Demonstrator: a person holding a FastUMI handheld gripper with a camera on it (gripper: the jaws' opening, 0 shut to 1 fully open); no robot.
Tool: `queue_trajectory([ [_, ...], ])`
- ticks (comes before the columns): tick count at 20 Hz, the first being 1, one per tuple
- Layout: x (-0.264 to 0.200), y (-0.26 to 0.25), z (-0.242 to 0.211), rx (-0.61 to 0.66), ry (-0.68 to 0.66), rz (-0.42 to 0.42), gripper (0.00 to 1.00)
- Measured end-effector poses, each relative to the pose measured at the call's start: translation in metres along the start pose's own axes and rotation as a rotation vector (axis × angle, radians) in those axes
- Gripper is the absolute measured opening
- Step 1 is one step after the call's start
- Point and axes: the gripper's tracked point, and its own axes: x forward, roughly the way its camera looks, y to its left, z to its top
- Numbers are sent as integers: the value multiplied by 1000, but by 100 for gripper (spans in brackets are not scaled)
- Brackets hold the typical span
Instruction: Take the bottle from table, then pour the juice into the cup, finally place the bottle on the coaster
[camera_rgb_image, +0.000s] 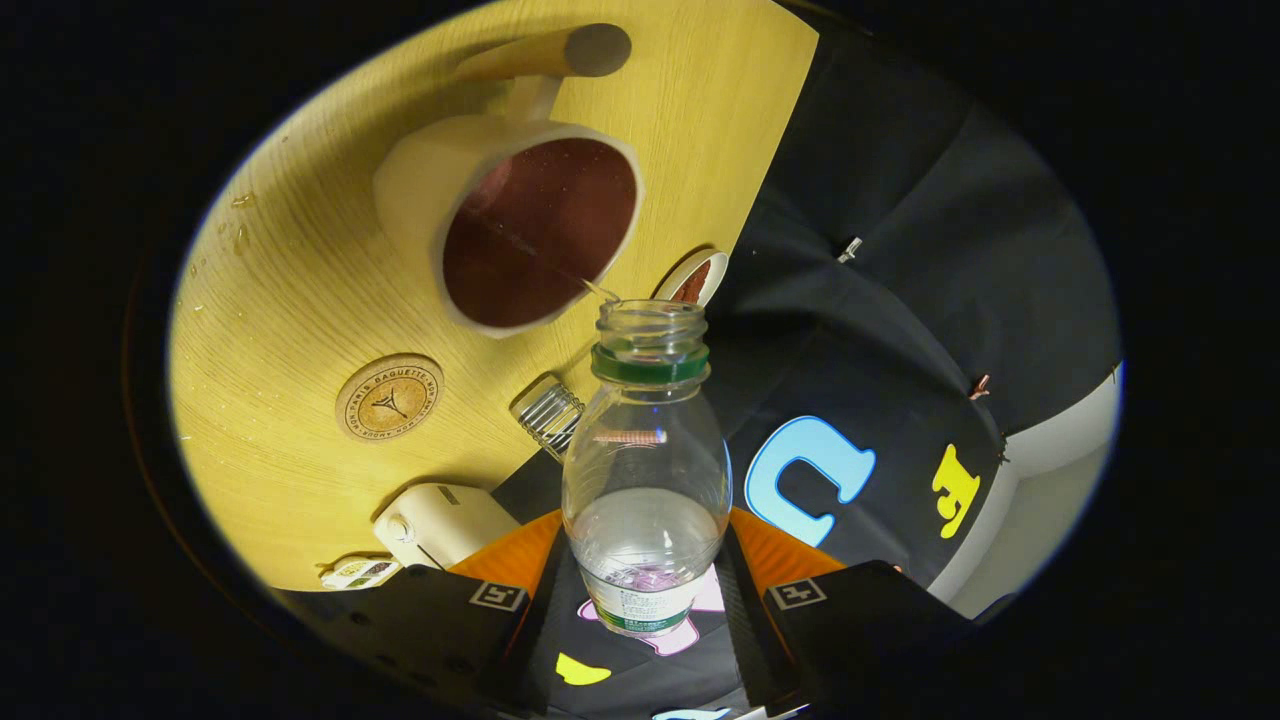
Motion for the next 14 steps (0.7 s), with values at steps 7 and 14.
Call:
queue_trajectory([
  [7, -4, 5, 3, -13, 4, 19, 72],
  [14, -6, 9, 4, -3, -1, 37, 72],
])
